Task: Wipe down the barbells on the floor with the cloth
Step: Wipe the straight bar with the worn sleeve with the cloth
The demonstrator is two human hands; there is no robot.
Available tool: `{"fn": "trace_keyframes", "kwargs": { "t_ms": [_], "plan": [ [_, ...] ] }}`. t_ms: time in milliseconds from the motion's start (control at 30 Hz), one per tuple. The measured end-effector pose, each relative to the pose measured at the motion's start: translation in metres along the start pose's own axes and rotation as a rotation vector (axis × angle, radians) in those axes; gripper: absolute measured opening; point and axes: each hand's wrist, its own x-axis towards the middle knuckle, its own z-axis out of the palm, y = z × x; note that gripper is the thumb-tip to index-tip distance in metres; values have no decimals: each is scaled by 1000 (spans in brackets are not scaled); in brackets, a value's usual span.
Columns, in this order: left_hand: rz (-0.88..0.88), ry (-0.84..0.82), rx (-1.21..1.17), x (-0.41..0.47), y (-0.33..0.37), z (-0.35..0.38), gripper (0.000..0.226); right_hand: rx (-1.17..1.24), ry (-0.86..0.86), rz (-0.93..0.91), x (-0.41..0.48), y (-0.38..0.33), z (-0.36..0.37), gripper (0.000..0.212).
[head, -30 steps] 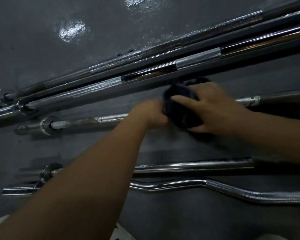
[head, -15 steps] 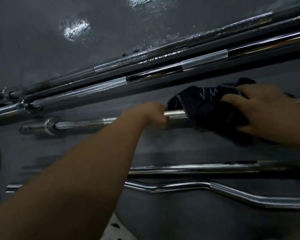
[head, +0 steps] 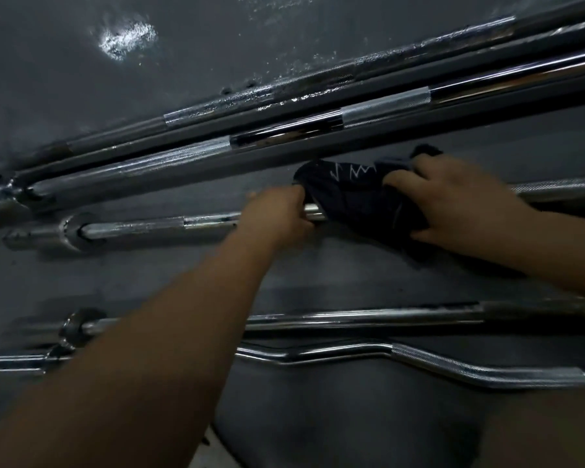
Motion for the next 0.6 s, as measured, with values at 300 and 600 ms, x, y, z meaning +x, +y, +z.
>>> {"fn": "trace_keyframes", "kwargs": {
  "t_ms": [300,600],
  "plan": [
    [-110,179,113,-39,-83,8,28,-298,-369,54,62,-72,-22,87],
    [282,-111,72,-7,-110,-18,24,-368,-585,117,90,-81,-42,97]
  ]
}}
